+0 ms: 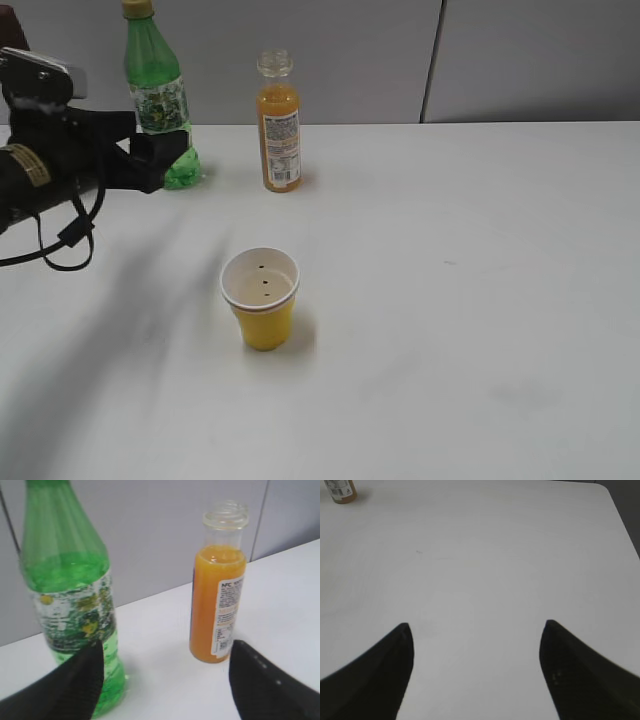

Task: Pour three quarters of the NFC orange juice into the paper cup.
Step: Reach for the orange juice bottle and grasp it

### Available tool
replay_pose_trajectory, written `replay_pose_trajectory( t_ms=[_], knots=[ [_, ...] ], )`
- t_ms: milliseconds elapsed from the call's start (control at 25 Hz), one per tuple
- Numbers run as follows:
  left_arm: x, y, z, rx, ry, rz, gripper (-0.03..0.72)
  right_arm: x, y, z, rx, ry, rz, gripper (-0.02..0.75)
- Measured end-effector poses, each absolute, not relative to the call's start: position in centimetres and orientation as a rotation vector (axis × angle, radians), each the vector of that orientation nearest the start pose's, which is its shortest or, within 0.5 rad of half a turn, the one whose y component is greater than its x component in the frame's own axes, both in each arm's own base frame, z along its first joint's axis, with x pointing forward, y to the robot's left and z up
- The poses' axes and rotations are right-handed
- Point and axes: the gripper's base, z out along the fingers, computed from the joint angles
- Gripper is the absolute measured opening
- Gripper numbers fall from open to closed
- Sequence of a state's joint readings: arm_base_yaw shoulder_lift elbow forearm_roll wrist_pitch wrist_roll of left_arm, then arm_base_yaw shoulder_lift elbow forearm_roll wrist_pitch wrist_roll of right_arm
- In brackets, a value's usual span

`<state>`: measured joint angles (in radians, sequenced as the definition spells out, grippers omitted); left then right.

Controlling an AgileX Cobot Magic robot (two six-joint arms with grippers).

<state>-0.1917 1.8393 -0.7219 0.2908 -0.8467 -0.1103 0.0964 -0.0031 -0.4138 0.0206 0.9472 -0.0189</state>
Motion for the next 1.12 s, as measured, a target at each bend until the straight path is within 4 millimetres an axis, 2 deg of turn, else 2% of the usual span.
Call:
replay_pose_trajectory(
  t_ms=[320,560,920,1120],
  knots=[
    [36.3,-11.1,14.2,0.425,1.749,-0.324,0.595,0.8,0.2,26.2,-0.115,2.011,0.074,0.593],
    [38.6,-13.2,13.3,0.438,1.769,-0.356,0.657,0.8,0.2,26.2,-0.115,2.011,0.074,0.593],
    [41.1,-15.6,12.5,0.454,1.798,-0.372,0.678,0.8,0.2,26.2,-0.115,2.011,0.074,0.592],
    [42.0,-16.5,13.4,0.453,1.763,-0.377,0.68,0.8,0.2,26.2,-0.115,2.011,0.074,0.593]
  ],
)
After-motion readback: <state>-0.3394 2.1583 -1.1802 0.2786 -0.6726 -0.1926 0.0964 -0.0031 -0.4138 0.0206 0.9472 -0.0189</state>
